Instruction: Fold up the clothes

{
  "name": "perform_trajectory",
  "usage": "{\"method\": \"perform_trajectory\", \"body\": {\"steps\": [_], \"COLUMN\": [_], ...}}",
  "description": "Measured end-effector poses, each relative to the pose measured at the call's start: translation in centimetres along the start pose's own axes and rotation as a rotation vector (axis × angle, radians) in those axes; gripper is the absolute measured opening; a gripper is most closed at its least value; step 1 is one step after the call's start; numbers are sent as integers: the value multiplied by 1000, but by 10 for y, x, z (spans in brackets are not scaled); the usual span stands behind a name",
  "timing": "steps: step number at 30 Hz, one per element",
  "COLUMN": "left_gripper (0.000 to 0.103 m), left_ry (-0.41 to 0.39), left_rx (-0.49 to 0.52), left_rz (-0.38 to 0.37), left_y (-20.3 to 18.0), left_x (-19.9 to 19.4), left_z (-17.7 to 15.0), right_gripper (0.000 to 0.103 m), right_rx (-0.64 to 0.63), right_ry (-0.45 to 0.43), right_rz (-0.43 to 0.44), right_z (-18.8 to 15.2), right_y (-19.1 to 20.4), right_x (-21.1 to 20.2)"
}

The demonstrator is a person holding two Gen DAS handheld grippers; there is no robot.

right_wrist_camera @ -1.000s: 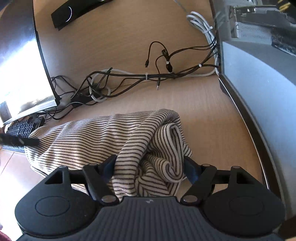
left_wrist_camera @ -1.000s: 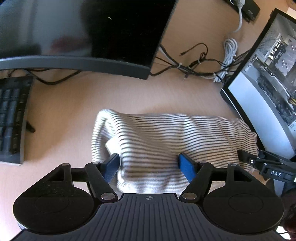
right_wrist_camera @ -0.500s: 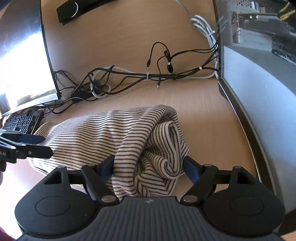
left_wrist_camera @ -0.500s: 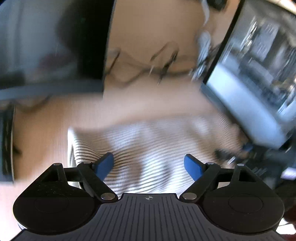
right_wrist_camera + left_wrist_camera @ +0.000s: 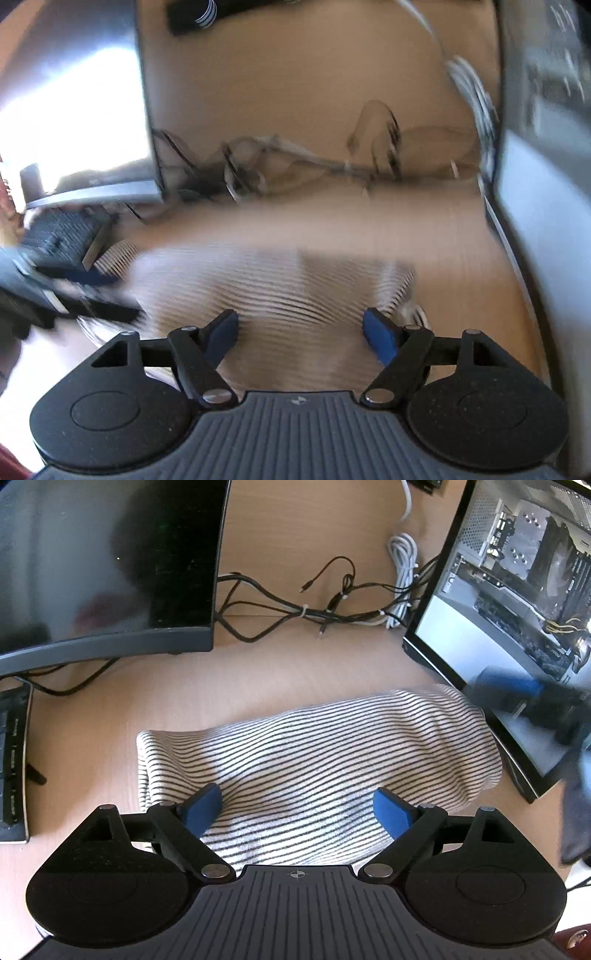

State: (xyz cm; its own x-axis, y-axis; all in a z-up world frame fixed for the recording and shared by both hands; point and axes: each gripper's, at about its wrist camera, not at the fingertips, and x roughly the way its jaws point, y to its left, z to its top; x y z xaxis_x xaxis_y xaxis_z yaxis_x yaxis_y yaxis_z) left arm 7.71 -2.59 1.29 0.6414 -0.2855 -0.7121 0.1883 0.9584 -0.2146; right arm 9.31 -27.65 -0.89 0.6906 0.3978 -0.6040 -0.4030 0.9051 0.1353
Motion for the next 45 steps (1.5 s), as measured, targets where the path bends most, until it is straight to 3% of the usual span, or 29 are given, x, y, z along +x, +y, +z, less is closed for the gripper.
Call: {"method": "perform_trajectory", "body": {"steps": [17,24,35,41,45], "left_gripper": [94,94,96,95,94], "left_ry": [-6,-7,-32,-11,18], "left_rx": [-39,-31,-44,-68,-83], "left_rz": [-2,-1,7,15,20], "left_y": [12,11,11,17,22], "left_x": [-1,0,-13,-12,-6], "left_z": [-3,-5,-2,-5,-11], "right_gripper": [77,78,79,78,77], "right_rx": [-28,25,-62,41,52], "right_ry": [-9,-7,-63,34,44], "right_rz": [-14,13,-78,-37,-23], "right_z": [3,-3,7,-10,-14], "right_y": [9,0,15,0,-3], "right_x": [-12,-4,-31,-10,-9]}}
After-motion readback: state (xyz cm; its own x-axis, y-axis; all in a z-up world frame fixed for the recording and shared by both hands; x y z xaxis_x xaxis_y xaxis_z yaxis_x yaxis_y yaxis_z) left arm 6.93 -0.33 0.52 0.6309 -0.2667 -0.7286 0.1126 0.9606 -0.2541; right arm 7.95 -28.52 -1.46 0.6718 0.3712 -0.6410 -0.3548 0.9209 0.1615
